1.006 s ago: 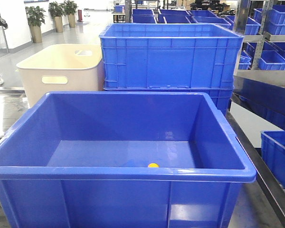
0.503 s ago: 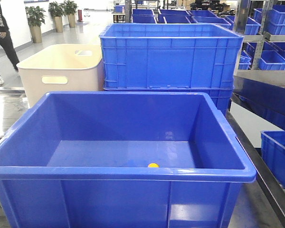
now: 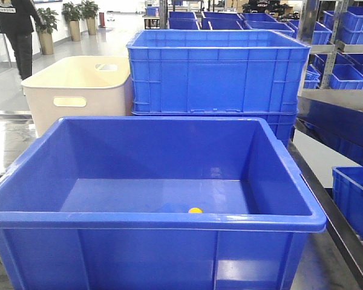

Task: Pick red and yellow blocks into blue bin

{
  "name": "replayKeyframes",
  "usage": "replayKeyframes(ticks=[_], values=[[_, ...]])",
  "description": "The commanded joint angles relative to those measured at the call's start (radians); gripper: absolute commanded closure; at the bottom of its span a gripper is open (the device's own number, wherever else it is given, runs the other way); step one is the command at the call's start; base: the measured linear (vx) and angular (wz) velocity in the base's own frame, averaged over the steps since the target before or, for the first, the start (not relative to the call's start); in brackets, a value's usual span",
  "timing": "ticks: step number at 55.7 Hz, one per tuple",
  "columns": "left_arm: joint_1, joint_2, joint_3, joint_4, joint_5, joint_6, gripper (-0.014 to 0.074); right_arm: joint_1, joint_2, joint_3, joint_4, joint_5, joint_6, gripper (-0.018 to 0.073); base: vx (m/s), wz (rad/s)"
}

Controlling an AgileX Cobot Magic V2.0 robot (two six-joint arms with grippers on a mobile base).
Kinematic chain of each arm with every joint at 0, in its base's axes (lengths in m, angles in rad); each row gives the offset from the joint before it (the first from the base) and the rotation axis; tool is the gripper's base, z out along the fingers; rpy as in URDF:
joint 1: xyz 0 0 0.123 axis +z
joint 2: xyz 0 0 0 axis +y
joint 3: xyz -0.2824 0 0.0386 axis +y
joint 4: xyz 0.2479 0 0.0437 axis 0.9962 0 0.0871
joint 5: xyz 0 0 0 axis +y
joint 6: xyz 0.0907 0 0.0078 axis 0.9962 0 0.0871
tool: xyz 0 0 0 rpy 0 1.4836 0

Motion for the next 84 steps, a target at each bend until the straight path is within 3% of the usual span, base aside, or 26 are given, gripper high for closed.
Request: replayKeyframes(ticks=[1,6,13,29,52,57,71,84], values=[[0.065,-0.058,0.044,-0.005,-0.119,-0.005,0.0603,-0.001,0.007,-0.026,-0.013,-0.074,-0.004,0.0573,0.0,0.0],[0.145,-0.137,0.168,-0.007,-0.229,-0.005,0.0603,-0.001,0.007,-0.026,-0.013,-0.074,-0.004,0.0573,0.0,0.0],[0.201,-0.23,0.321,-0.009,-0.372,-0.005,0.0603,-0.001,0.007,-0.026,-0.013,-0.074,-0.004,0.0573,0.0,0.0],[0.215,-0.294,0.567,-0.009,-0.674,-0.005,0.0603,-0.001,0.007,-0.026,-0.013,-0.061,-0.004,0.0573,0.0,0.0],[0.219,-0.294,0.563,-0.008,-0.669,-0.005,0.0603,-0.001,0.007,-0.026,-0.013,-0.061,-0.004,0.0573,0.0,0.0],[0.218,-0.295,0.563,0.023,-0.666,-0.01,0.0603,-0.001,0.007,-0.026,-0.013,-0.061,-0.004,0.0573,0.0,0.0],[0.218,-0.295,0.563,0.123,-0.666,-0.138,0.0603,-0.001,0.007,-0.026,-0.013,-0.061,-0.004,0.0573,0.0,0.0],[0.218,-0.295,0.563,0.115,-0.67,-0.141,0.0603,-0.001,0.007,-0.026,-0.013,-0.061,-0.004,0.0573,0.0,0.0]])
